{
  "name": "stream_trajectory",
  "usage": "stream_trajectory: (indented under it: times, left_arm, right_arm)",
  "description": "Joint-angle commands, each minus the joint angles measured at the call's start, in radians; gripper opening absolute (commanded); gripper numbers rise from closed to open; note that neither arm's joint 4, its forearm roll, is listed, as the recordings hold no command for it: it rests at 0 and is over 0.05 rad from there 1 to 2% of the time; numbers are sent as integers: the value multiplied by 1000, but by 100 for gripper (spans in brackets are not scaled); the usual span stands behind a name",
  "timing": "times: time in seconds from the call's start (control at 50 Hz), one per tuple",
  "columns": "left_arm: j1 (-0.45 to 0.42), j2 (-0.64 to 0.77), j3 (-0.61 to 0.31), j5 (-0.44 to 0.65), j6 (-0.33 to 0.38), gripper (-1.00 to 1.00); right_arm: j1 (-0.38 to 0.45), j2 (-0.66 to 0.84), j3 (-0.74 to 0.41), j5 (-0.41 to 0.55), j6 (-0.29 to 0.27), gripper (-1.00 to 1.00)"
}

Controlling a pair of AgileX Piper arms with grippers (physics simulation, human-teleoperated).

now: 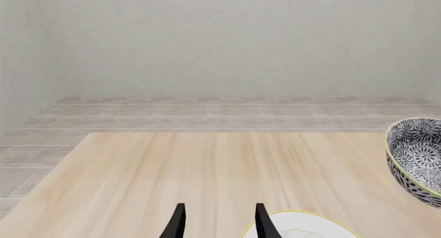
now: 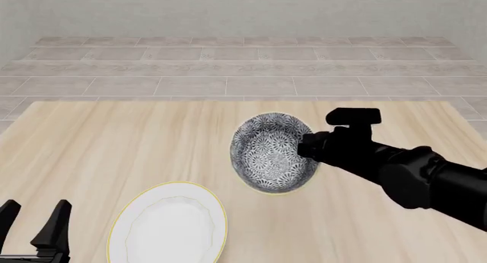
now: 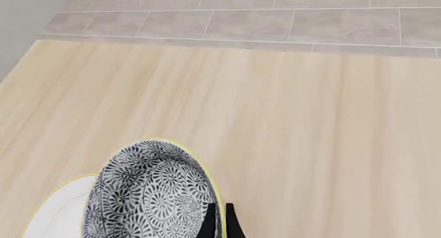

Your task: Put the bowl on the plate.

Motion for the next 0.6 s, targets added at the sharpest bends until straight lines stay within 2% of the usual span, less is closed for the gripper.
stream_trajectory:
  times: [0.02, 0.6]
  left_arm:
    - [0, 0, 0, 0, 0, 100]
    - [0, 0, 0, 0, 0, 100]
  right_arm:
    - [36, 12, -73, 35, 3, -100]
    - [127, 110, -150, 21, 29, -100]
